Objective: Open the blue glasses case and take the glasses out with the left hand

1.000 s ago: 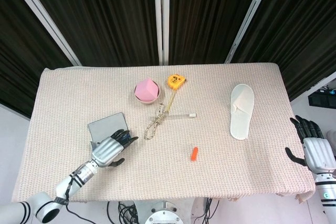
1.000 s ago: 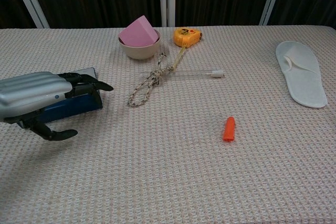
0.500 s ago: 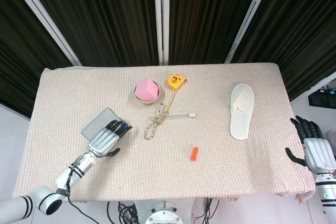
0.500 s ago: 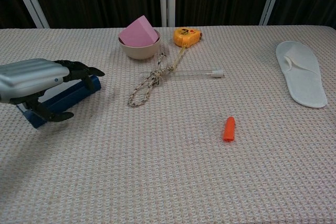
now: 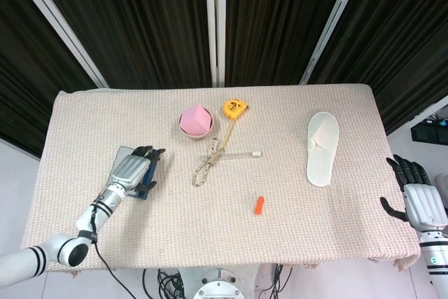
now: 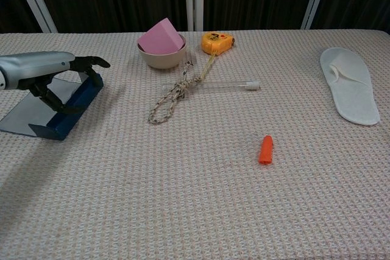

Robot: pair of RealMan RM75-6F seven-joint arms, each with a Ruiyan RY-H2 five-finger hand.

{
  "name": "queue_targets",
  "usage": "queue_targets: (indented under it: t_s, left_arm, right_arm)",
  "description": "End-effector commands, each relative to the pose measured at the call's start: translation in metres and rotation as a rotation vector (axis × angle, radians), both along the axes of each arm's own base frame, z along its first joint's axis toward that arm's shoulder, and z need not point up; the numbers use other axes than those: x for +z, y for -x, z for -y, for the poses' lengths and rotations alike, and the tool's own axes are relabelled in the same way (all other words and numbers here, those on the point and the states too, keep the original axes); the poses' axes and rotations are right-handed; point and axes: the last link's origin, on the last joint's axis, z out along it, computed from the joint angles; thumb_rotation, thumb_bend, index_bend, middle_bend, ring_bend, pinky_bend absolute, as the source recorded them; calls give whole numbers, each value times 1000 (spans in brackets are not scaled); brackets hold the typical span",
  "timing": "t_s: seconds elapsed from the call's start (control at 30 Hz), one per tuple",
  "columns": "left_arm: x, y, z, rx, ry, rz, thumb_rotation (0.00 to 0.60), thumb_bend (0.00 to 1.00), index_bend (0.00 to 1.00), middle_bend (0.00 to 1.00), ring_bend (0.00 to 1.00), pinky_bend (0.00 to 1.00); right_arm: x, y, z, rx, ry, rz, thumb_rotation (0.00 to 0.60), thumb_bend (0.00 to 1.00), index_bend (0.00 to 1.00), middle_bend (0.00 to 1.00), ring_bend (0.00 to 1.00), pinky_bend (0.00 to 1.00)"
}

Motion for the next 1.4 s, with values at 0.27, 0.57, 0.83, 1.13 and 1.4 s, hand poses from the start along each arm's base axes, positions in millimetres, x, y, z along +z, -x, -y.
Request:
queue_targets:
  t_s: [0.27,0.57,0.83,1.13,1.4]
  left_arm:
    - [15,3,-16,90,-15,-16,600,302,24,217,0,47]
    - [28,4,-21,141,-4,-41,600,323,24,220,0,37]
    - [32,10,-23,173,34,-92,600,428,24,220,0,37]
    - [42,13,-24,186,14,-129,600,461,24,236,0,35]
    - [52,22,-17,244,47,-217,600,523,25,251,0,18]
  right_arm:
    - [-1,-1,2,12,5,3,600,242,0,0,0,0]
    - [-1,-4,3,23,7,1,600,236,0,0,0,0]
    - [-1,-5,4,23,7,0,600,236,0,0,0,0]
    - [-1,-5,4,22,6,2,600,236,0,0,0,0]
    - [-1,-5,3,23,8,3,600,236,0,0,0,0]
